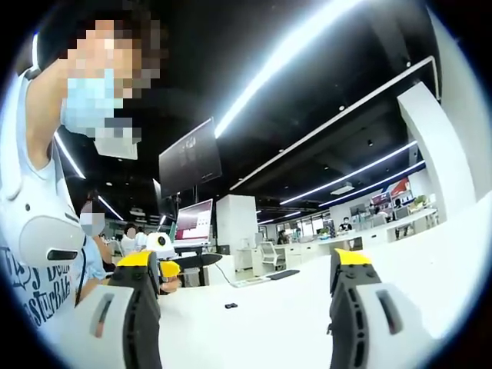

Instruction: Snap the two parts of the plastic buckle together until the buckle closes and remains connected.

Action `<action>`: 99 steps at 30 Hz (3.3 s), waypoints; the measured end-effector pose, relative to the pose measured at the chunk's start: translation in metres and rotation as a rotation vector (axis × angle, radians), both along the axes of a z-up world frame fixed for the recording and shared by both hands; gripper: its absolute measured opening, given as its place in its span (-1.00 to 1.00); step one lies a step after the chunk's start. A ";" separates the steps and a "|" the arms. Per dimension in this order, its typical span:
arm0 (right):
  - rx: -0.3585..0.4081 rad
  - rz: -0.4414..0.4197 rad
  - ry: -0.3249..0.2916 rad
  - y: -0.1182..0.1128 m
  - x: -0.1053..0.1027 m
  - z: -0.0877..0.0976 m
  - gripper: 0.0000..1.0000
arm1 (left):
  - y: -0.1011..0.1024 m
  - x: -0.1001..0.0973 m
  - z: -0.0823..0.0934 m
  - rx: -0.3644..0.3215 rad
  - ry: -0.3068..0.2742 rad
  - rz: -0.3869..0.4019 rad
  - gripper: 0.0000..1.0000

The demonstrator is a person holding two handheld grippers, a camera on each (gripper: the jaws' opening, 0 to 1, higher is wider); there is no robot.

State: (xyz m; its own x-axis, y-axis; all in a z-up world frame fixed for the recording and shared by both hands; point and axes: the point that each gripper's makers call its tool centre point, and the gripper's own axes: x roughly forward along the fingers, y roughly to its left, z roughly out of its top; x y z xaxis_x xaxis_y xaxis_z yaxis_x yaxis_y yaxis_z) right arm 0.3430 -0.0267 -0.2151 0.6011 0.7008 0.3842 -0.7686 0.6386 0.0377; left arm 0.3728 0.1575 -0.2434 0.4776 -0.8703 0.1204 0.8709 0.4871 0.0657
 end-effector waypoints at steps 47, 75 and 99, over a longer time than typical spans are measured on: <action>-0.004 -0.004 0.005 -0.001 0.001 -0.002 0.88 | 0.032 0.066 -0.018 0.051 0.039 0.039 0.33; -0.007 0.004 0.006 0.001 0.000 -0.003 0.89 | 0.087 0.097 -0.037 0.143 0.048 0.286 0.08; -0.015 -0.007 0.015 0.000 0.003 -0.004 0.88 | 0.137 0.118 -0.087 0.383 0.200 0.484 0.18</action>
State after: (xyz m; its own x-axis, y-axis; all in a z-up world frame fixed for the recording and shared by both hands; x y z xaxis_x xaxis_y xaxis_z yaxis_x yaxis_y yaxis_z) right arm 0.3459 -0.0265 -0.2196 0.6117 0.7020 0.3647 -0.7634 0.6447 0.0395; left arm 0.4906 0.2942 -0.3300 0.8075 -0.5147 -0.2881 0.5724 0.8017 0.1722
